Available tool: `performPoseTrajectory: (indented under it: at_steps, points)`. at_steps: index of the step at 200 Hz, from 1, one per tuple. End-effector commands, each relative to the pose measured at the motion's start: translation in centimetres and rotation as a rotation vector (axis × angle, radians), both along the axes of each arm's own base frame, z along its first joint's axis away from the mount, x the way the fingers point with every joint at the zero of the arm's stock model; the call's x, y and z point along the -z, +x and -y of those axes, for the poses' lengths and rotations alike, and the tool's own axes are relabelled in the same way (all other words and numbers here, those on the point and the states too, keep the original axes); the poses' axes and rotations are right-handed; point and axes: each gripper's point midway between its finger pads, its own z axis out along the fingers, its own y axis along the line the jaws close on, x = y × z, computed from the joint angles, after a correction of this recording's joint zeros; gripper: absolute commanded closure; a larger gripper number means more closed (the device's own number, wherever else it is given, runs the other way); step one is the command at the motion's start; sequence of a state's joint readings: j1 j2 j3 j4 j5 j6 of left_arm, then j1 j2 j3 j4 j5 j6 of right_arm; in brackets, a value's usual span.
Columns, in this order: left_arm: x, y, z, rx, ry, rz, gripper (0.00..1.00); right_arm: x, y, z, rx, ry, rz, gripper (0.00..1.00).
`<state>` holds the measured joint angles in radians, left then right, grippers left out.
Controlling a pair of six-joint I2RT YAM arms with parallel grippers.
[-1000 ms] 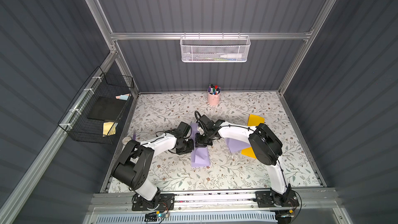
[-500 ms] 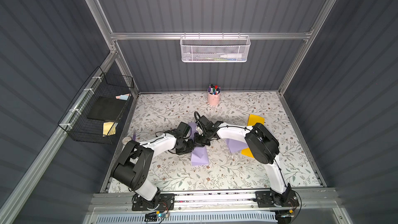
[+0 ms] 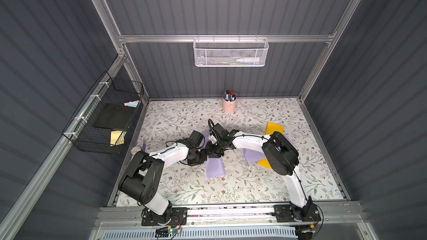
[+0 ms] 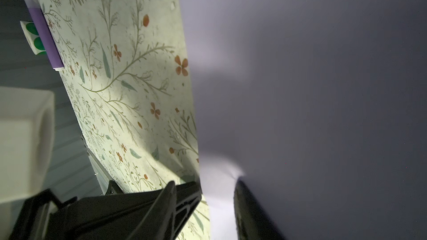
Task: Fold the rectangular paper in half along the long edge
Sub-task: Fold the paper at the center of the board.
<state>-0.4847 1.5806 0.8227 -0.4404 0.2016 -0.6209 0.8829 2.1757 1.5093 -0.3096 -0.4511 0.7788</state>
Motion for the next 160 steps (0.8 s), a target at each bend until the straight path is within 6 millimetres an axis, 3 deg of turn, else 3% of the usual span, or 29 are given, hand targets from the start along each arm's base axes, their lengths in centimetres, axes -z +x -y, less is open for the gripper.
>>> performPoseTrajectory:
  at_steps: [1,25,51,93,132,160]
  points:
    - [-0.8,-0.3,-0.6,-0.006,0.032,0.002,1.0,2.6,-1.1,2.3,0.025,-0.113,-0.043,0.58]
    - [-2.1,0.7,-0.3,-0.014,0.007,0.035,1.0,2.7,-1.0,2.3,0.037,-0.104,-0.048,0.66]
    - [-3.5,2.0,0.0,-0.023,-0.014,0.076,1.0,2.5,-0.9,2.1,0.046,-0.078,-0.051,0.81]
    - [-5.0,4.2,0.0,-0.057,-0.025,0.125,0.99,2.6,-0.8,2.2,0.055,-0.075,-0.056,0.91]
    - [-4.3,5.8,-1.8,-0.127,0.004,0.129,0.98,2.6,-0.7,2.2,0.07,-0.052,-0.067,0.93]
    - [-3.0,6.6,-1.4,-0.128,-0.014,0.117,0.98,2.5,-0.7,2.2,0.07,-0.042,-0.072,0.93]
